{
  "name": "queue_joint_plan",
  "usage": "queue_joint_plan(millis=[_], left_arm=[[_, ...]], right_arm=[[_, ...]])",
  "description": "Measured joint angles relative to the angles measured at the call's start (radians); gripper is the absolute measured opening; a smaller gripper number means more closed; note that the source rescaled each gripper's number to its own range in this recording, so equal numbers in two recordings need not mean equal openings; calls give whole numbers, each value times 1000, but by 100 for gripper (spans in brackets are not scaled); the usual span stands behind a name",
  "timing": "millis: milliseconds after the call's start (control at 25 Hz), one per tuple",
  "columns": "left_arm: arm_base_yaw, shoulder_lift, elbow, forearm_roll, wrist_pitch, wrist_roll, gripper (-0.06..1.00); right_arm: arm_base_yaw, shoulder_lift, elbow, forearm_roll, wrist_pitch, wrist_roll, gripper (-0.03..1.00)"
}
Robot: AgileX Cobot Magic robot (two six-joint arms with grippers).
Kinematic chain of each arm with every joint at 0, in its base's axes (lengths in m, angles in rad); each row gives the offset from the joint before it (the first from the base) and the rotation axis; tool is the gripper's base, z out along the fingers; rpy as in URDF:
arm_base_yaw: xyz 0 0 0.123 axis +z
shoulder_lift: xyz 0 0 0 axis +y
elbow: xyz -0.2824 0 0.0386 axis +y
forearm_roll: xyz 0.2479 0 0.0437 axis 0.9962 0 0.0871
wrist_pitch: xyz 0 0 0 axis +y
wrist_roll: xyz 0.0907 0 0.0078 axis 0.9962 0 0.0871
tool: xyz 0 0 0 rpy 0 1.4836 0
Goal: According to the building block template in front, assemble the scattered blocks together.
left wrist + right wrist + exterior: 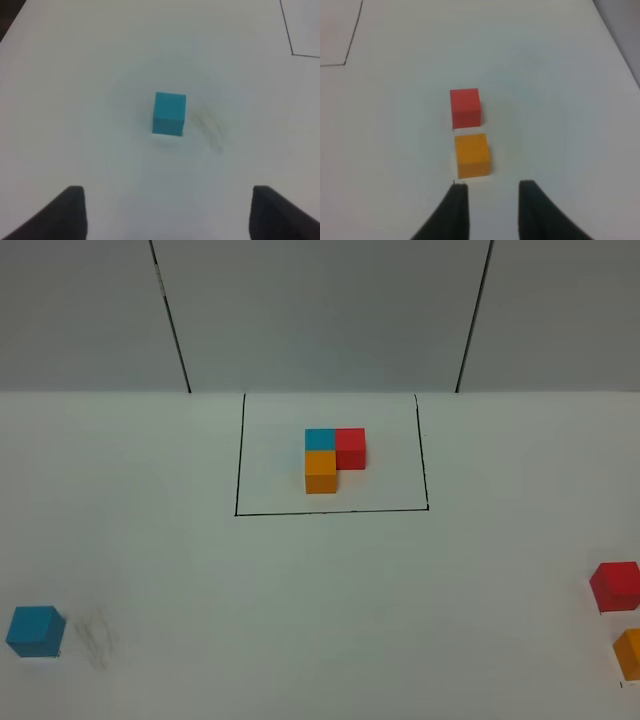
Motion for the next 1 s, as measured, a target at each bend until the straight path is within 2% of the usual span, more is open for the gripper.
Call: queue_joint_plan(millis=[880,1000], left_arm=[[0,2,0,0,0,1,48],[0,67,-14,12,-19,1,48]], right_arm=[[0,0,0,0,0,0,0],[0,0,0,0,0,0,0]])
